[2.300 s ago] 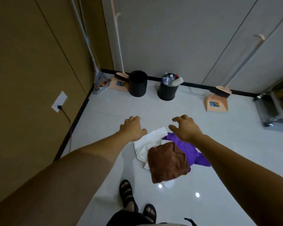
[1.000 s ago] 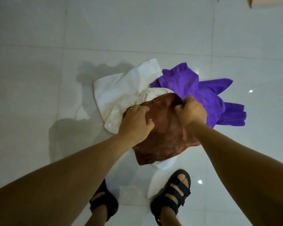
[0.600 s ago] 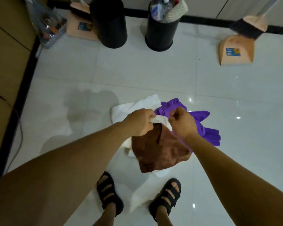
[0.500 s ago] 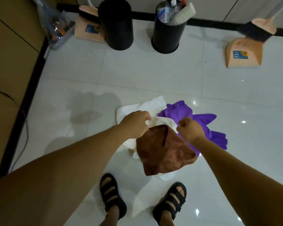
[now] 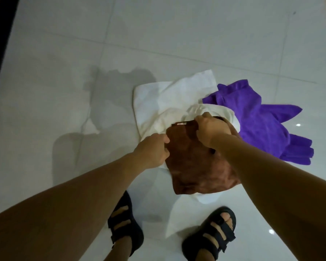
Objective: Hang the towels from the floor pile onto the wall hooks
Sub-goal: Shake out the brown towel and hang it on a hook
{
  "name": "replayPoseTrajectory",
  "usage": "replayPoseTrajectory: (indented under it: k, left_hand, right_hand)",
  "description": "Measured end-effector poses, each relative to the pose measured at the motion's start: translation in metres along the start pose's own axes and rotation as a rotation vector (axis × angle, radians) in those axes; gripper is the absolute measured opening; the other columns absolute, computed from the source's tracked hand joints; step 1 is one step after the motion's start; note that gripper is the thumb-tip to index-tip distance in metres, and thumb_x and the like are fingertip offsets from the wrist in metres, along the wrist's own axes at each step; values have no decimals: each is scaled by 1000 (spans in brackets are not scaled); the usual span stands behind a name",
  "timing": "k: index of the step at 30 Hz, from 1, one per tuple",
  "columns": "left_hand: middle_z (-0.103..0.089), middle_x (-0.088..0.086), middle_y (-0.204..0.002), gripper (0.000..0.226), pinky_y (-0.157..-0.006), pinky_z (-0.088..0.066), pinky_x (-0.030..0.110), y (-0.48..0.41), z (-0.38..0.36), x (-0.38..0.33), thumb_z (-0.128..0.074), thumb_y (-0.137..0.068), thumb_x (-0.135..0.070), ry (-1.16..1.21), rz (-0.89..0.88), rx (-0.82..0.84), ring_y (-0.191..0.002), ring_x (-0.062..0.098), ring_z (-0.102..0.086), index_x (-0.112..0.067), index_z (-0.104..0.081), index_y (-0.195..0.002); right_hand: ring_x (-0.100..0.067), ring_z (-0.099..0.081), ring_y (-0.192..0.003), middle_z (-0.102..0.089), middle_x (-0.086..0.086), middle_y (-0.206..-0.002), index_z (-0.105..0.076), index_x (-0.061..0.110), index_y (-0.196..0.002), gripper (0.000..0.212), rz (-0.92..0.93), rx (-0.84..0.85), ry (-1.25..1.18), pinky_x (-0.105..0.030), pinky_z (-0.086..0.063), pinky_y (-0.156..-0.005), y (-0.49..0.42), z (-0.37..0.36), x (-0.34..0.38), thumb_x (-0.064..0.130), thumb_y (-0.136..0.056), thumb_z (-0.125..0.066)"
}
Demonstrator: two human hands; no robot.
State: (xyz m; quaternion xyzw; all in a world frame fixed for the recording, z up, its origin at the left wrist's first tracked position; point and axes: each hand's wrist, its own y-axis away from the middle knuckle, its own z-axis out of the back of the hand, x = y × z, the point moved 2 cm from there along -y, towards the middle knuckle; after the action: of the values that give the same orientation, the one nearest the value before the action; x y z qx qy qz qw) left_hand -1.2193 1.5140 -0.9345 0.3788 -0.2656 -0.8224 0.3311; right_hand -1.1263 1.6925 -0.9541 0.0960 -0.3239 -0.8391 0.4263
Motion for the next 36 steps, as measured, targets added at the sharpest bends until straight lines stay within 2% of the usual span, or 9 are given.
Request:
replayPoseTrajectory:
  k: [5,9,13,19,22,26,30,33,36]
  left_hand:
    - [-55,4,-132,46,-82,-36,26,11,-12,16,-55,-89,-22,103,78,21,-117,24,-53,-16,-49,-134]
    - [-54,8,-127,60,-84,-45,34,40,21,-6,-67,-79,-30,185,66,-10,-115,28,-54,-16,-44,-133]
    - [-33,2,-148,106,-106,-37,39,82,94,-58,-78,-61,-47,169,-41,69,-134,23,-35,-31,-19,-148]
    - [-67,-11,-94,33,-81,-54,29,171,240,-130,-71,-76,-36,444,-128,-162,-92,11,-65,-30,-62,-107]
    - [-67,-4,-105,40,-89,-53,40,227,321,-145,-70,-77,-35,387,-169,-177,-97,18,-64,-25,-60,-114]
    - [-60,-2,-92,22,-79,-54,40,306,427,-161,-65,-82,-34,286,-241,-328,-85,17,-61,-22,-52,-95]
    - [-68,1,-98,16,-82,-54,33,386,522,-184,-61,-86,-31,739,-238,-544,-90,16,-65,-24,-61,-101]
    - [-72,5,-86,10,-75,-56,32,445,566,-200,-62,-85,-31,966,-198,-553,-82,21,-70,-22,-65,-88]
    - [-72,2,-76,7,-71,-57,32,503,596,-209,-64,-84,-27,984,-238,-727,-73,19,-70,-21,-66,-82]
  right_hand:
    - [-33,-60,-103,-53,-10,-125,-55,16,-122,32,-17,36,-1,-38,-47,-81,14,-22,8,19,-90,-51]
    - [-25,-47,-124,-60,-1,-122,-64,25,-119,31,136,52,-174,-33,-29,-111,61,18,16,30,-89,-57]
    - [-18,-64,-92,-69,-1,-98,-67,20,-102,13,91,-48,-758,-35,-50,-85,120,118,42,18,-92,-59]
    - [-18,-60,-49,-63,-7,-64,-57,13,-88,7,177,-149,-1113,-26,-48,-48,192,294,100,14,-93,-60]
    - [-13,-53,-52,-56,6,-58,-56,10,-80,24,148,-233,-1063,-33,-46,-57,230,357,120,30,-92,-63]
    - [-7,-62,-67,-68,10,-71,-65,21,-82,44,195,-177,-960,-29,-49,-69,281,414,159,64,-74,-67]
    - [-8,-56,-98,-60,10,-108,-63,36,-103,68,372,-175,-858,-30,-47,-85,322,462,215,78,-51,-70]
    - [-3,-52,-111,-53,32,-114,-55,62,-98,45,531,-236,-913,-19,-41,-91,353,511,265,68,-58,-76]
    - [-7,-67,-85,-71,16,-91,-67,48,-85,19,678,-213,-1002,-23,-50,-76,384,548,304,32,-77,-74]
